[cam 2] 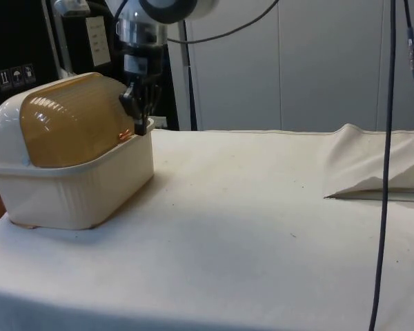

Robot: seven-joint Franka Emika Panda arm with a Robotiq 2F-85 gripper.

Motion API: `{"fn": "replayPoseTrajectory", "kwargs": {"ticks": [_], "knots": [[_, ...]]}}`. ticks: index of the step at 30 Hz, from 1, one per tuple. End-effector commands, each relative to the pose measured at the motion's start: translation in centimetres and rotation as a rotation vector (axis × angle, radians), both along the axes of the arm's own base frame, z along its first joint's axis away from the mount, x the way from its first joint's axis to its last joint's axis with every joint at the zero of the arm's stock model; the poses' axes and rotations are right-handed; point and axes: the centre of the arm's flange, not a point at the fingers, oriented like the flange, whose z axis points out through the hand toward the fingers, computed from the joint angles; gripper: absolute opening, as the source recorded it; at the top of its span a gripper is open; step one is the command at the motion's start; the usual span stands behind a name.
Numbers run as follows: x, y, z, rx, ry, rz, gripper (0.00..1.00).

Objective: Open the lid, then close it.

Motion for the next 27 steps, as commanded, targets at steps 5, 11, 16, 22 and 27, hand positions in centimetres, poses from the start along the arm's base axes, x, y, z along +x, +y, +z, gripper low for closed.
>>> {"fn": "replayPoseTrajectory", "kwargs": {"ticks": [5,11,16,22,27], "knots": [[0.3,0.0,-0.7,0.003,-0.032,-0.013,0.0],[0.6,-0.1,-1.3,0.001,-0.042,-0.019,0.0],[0.6,-0.1,-1.4,0.001,-0.051,-0.024,0.0],[0.7,-0.2,-1.3,0.007,-0.062,-0.032,0.0],[0.7,-0.2,-1.3,0.008,-0.066,-0.037,0.0]]}}
